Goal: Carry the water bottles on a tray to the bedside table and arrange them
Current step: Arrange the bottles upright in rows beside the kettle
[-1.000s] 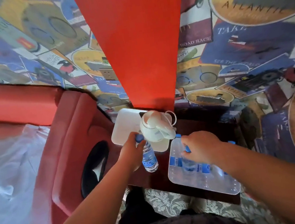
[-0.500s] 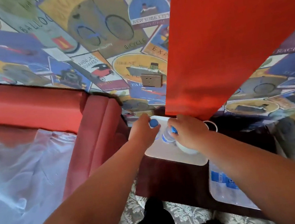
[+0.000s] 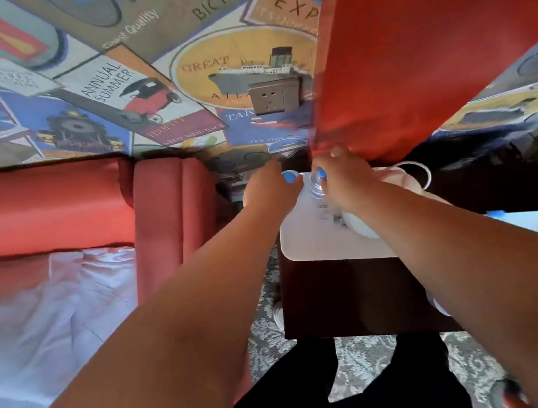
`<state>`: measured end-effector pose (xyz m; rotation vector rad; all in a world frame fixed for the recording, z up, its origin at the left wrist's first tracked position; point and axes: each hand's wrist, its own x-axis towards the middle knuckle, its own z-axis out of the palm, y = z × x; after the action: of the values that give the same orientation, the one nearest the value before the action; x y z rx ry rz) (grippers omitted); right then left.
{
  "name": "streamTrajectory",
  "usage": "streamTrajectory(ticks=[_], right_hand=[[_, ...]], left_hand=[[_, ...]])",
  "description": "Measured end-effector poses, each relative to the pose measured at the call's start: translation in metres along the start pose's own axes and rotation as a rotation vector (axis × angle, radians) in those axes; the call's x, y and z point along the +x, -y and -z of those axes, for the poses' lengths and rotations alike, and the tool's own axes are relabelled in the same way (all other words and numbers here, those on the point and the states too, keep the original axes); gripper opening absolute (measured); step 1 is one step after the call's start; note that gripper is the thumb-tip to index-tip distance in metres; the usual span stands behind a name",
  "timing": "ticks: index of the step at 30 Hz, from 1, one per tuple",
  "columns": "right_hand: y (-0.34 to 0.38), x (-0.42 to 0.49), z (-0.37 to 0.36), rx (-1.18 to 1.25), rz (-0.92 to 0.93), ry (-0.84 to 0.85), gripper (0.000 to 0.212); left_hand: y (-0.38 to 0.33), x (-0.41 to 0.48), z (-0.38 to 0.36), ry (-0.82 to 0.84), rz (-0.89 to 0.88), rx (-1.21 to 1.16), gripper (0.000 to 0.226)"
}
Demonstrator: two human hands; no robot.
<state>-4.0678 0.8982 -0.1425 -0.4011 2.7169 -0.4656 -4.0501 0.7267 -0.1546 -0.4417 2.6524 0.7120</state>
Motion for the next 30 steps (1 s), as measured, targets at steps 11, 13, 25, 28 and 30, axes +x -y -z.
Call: streamTrajectory(ticks=[11,13,25,28,30], right_hand=[[-0.009,-0.018,0.007,-0.042,-0.022,0.033,0.067],[-0.015,-0.031,0.011,-0.007,-0.008,0.020,0.066],[-0.163,-0.206,0.028,0.117,0.054,0.045,0.019],[-0.222,-0.238,0.030,0.096,-0.031,0.082,0.019],[-0.260,-0.254,0.029,0.078,-0.105,0.091,0.020]], left_hand=[[-0.016,0.002,-0.002,-0.051,-0.061,0.091,0.041],[-0.018,-0.004,-0.003,-0.043,-0.035,0.111,0.043],[-0.066,-0.130,-0.081,0.136,0.067,0.177,0.027],[-0.108,-0.161,-0.126,0.229,0.006,0.171,0.028],[-0.140,-0.176,-0.156,0.293,-0.035,0.165,0.030]])
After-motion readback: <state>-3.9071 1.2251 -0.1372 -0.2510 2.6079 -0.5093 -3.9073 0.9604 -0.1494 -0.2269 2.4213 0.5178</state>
